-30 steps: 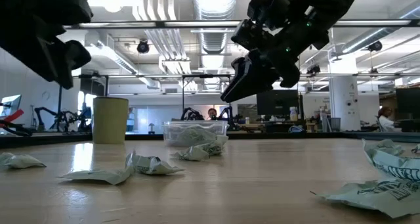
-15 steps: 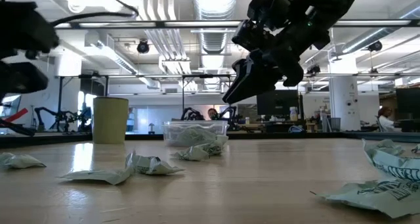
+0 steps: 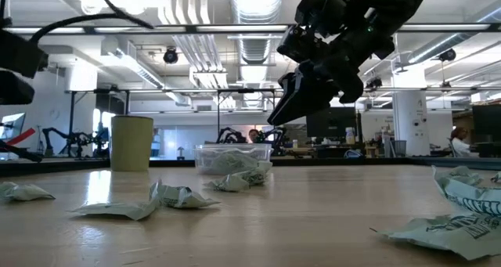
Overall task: Pick and place Stevia / Truvia into bins
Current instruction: Put the stevia packet into the transparent container
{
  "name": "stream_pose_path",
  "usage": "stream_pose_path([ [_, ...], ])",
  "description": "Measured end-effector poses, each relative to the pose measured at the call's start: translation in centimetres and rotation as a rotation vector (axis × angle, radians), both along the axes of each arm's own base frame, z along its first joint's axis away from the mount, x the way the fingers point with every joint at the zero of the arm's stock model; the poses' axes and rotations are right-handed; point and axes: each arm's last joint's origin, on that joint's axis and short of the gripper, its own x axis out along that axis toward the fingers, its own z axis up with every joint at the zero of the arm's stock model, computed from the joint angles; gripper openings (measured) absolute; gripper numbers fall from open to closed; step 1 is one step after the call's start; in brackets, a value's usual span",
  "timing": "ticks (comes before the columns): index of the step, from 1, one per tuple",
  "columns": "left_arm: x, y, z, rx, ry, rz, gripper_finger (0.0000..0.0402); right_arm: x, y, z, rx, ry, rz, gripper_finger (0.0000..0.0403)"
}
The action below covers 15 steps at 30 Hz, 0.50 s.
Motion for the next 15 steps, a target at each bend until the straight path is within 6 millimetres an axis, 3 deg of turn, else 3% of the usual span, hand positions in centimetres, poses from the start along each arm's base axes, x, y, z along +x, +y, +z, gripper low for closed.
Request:
stream_pose_path([
  [6, -0.45, 0.21, -0.96, 0.087, 0.092, -0.007, 0.0137, 0.0, 0.01, 0.0, 0.002, 0.0, 0.002, 0.0107],
  [15, -0.56, 0.26, -0.99, 0.101, 0.079, -0.012, 0.0137, 0.0, 0.01, 0.0, 0.002, 0.0, 0.001, 0.0102],
])
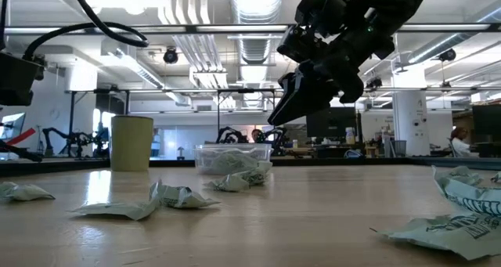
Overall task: Pick and place Stevia / Truvia into bins
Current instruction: Put the stevia packet into the transparent container
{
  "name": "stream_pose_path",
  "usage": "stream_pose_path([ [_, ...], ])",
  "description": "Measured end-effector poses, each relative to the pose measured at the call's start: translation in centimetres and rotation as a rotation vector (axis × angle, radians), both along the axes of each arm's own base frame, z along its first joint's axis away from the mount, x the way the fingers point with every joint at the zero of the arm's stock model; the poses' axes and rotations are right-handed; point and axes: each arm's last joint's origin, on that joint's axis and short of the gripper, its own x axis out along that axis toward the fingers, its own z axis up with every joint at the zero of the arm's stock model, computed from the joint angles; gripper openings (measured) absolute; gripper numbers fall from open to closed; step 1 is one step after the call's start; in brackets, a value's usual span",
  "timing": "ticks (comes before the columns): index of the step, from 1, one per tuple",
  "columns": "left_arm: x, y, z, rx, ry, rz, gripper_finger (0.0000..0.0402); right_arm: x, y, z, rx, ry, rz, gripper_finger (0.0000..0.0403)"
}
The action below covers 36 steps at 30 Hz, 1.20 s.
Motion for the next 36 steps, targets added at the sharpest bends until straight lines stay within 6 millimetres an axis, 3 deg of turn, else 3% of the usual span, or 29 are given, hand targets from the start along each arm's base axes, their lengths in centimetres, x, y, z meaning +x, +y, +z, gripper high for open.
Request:
stream_pose_path([
  [25, -0.2, 0.3, -1.2, 0.0, -0.031, -0.018, 0.0133, 0.0, 0.0, 0.0, 0.014, 0.005, -0.012, 0.0091],
  [29, -0.2, 0.3, -1.2, -0.007, -0.032, -0.018, 0.0105, 0.0, 0.0, 0.0, 0.013, 0.005, -0.012, 0.0088],
  [36, -0.2, 0.4, -1.3, 0.003, -0.03, -0.026, 0.0014, 0.0, 0.0, 0.0, 0.013, 0.005, -0.012, 0.0081],
])
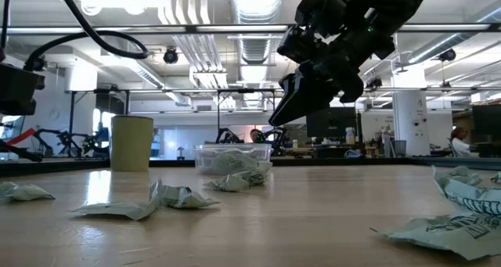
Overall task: Pick and place Stevia / Truvia into bins
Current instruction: Put the stevia packet into the transparent container
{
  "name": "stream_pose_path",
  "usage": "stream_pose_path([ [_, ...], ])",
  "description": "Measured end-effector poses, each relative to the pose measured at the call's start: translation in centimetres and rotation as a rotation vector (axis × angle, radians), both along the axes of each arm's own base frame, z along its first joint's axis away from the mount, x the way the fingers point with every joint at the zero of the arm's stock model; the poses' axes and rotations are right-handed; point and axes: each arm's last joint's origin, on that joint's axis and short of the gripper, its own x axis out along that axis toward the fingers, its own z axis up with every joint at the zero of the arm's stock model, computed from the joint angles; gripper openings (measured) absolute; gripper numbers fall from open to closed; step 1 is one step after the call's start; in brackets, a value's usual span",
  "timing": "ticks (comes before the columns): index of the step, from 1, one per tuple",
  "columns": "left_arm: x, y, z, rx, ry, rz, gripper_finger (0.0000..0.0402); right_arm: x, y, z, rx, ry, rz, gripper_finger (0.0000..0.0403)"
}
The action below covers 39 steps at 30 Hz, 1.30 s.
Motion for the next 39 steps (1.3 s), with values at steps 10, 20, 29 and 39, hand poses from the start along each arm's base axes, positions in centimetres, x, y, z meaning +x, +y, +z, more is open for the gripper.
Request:
stream_pose_path([
  [10, 0.0, 0.0, 0.0, 0.011, -0.005, -0.027, 0.0001, 0.0, 0.0, 0.0, -0.001, 0.0, 0.001, 0.0083],
  [20, 1.0, -0.1, 1.6, 0.112, -0.157, -0.147, 0.0, 0.0, 0.0, 0.0, -0.004, -0.001, 0.002, 0.0073],
  [29, 3.1, 1.7, 2.9, 0.539, -0.418, -0.227, 0.0, 0.0, 0.0, 0.0, -0.005, -0.002, 0.001, 0.0081],
  [39, 8.3, 5.7, 3.8, 0.704, -0.541, -0.208, 0.0, 0.0, 0.0, 0.0, -0.005, -0.002, 0.0, 0.0073],
])
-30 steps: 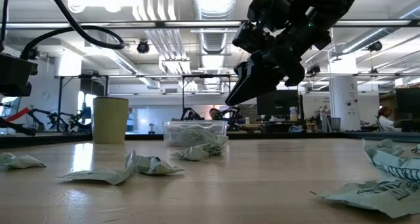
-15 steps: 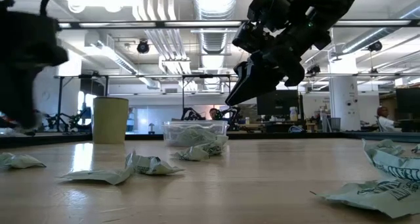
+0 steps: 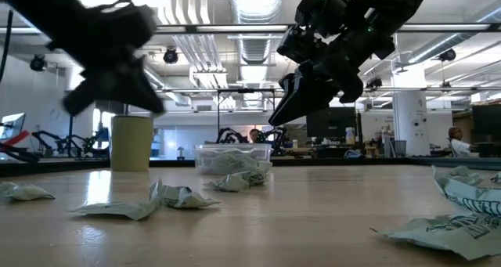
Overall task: Pick and place Stevia / Truvia into bins
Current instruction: Put the stevia packet into the transparent container
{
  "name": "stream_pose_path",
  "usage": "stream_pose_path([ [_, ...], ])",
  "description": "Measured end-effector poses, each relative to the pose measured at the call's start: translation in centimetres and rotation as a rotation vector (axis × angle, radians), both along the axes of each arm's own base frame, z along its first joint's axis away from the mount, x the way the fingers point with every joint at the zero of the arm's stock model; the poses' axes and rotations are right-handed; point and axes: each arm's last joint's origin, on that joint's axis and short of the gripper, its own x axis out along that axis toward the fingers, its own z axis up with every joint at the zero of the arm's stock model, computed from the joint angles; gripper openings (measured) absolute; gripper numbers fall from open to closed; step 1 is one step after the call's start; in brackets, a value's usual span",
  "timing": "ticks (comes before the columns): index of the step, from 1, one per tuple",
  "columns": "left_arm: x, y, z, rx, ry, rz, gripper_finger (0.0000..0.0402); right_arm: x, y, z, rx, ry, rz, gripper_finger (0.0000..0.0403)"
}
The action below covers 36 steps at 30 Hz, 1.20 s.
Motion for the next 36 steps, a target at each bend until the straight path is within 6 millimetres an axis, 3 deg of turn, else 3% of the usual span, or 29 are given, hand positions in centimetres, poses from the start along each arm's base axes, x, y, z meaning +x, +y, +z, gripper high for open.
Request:
stream_pose_path([
  [7, 3.7, 4.3, 1.0, -0.062, -0.11, -0.112, 0.0, 0.0, 0.0, 0.0, 0.0, 0.001, 0.0, 0.0078],
  [18, 5.7, 10.9, 0.3, -0.16, -0.196, -0.032, 0.0, 0.0, 0.0, 0.0, 0.0, 0.002, 0.0, 0.0089],
  [28, 7.0, 12.8, -2.3, -0.167, -0.138, 0.02, 0.0, 0.0, 0.0, 0.0, 0.0, 0.003, 0.0, 0.0077],
  [36, 7.2, 12.8, -2.1, -0.167, -0.149, 0.018, 0.0, 0.0, 0.0, 0.0, 0.0, 0.003, 0.0, 0.0084],
])
